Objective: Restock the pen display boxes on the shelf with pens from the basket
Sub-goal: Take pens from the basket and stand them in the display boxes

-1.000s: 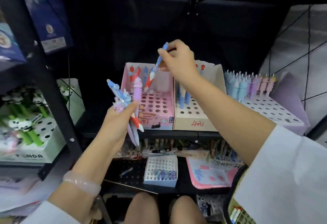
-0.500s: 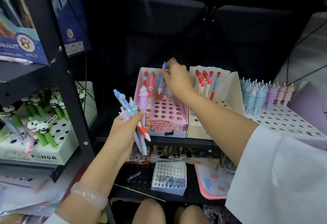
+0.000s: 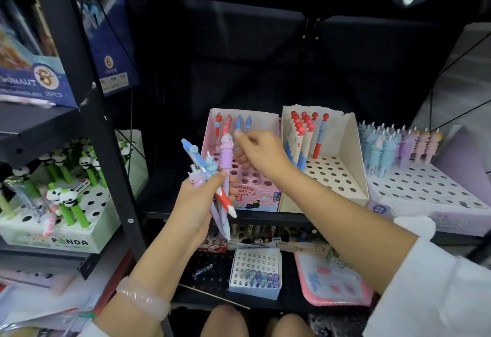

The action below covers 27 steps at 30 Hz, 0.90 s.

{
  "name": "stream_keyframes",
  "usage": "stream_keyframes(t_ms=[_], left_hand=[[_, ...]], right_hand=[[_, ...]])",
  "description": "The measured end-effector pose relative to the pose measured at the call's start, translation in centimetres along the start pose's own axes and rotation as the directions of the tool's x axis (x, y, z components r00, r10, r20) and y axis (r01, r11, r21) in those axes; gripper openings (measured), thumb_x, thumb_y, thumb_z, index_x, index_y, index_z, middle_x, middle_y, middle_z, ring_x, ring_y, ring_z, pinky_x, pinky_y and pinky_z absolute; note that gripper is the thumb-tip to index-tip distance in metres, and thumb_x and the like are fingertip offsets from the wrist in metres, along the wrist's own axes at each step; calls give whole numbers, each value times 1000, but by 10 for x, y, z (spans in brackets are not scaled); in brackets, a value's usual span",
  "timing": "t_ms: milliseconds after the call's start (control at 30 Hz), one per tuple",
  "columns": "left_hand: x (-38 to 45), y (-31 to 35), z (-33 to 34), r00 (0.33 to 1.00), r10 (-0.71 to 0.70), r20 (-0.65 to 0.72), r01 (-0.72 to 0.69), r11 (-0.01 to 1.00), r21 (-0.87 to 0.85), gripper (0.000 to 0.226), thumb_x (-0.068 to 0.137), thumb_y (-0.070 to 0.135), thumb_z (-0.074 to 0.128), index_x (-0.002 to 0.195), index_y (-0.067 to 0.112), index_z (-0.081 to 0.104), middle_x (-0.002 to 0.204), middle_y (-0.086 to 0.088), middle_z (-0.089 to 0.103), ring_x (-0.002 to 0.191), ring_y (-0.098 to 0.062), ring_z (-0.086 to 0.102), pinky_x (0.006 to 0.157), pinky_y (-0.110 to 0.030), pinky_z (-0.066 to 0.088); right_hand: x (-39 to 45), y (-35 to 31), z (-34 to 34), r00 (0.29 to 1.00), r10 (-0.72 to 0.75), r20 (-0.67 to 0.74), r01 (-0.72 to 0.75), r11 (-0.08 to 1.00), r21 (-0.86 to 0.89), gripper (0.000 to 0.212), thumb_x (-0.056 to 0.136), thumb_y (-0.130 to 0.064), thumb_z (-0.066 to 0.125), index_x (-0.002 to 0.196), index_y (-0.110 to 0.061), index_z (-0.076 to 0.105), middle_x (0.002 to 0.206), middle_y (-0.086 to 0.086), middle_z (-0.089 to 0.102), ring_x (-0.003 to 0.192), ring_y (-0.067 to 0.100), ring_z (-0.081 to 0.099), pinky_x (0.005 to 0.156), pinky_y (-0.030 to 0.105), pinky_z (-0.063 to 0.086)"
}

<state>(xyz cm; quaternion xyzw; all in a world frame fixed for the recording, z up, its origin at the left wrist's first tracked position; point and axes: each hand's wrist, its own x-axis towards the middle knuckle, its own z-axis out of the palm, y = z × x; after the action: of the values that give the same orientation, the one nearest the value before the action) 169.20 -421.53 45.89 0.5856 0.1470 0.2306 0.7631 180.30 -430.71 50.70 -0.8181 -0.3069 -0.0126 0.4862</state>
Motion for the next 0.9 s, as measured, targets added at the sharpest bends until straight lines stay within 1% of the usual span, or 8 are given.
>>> stream_keyframes(t_ms=[67,167,233,300,533,667,800,900], left_hand=[[-1,1,10,1000,15,19,-15,1000,-10,23,91,12,56,72,8,67,62,-9,65,60,-16,66,59,-25,56],[-4,-1,28,999,2,51,-1,1000,-29,13,91,13,57,83,6,64,60,-5,66,61,-17,66,70,-35,56],[-9,-3,44,997,-21,71,23,1000,-19,12,90,14,58,85,5,63,53,-2,64,53,-15,64,63,-35,55],[-16,-4,63,990,-49,131,54,998,-35,12,91,14,56,89,5,62,54,-3,66,50,-15,64,54,-29,55],[-32,-12,126,902,-138,408,135,990,35,22,94,23,49,96,4,61,66,-2,70,48,-14,60,54,-23,52],[-33,-13,166,908,-103,406,73,993,87,21,95,26,48,83,17,62,66,-1,67,54,-18,51,61,-33,41],[-32,-13,195,915,-85,394,44,993,111,34,96,22,49,68,22,67,66,-2,68,60,-23,52,61,-34,45],[-31,-15,207,915,-69,396,25,993,117,40,96,18,47,62,22,67,62,1,69,53,-15,58,66,-34,47]], right_hand=[[-20,-6,-10,985,66,157,-98,973,209,31,95,-38,48,80,-17,65,73,0,67,57,4,64,53,17,51],[-39,-3,-33,976,30,216,-74,978,197,20,94,-32,54,85,-19,66,75,-6,67,69,6,65,69,23,57],[-47,1,-51,978,27,209,-58,988,142,15,93,-26,55,98,-16,65,86,-3,67,76,7,64,78,25,56],[-54,8,-69,983,31,180,-53,991,120,12,93,-23,55,99,-16,62,88,-2,65,73,4,62,70,18,52],[-71,45,-161,949,183,-256,-75,921,383,13,96,-24,50,92,-13,53,70,1,65,55,3,63,56,15,52],[-74,79,-215,886,129,-445,-40,978,203,12,97,-23,48,87,-18,46,73,4,63,55,4,63,58,19,54],[-69,116,-257,801,110,-589,-117,993,26,9,97,-16,48,95,-9,42,80,6,65,59,6,64,65,25,56],[-60,136,-274,791,78,-607,-202,970,-139,8,97,-16,47,98,-10,42,87,12,66,76,24,66,72,36,55]])
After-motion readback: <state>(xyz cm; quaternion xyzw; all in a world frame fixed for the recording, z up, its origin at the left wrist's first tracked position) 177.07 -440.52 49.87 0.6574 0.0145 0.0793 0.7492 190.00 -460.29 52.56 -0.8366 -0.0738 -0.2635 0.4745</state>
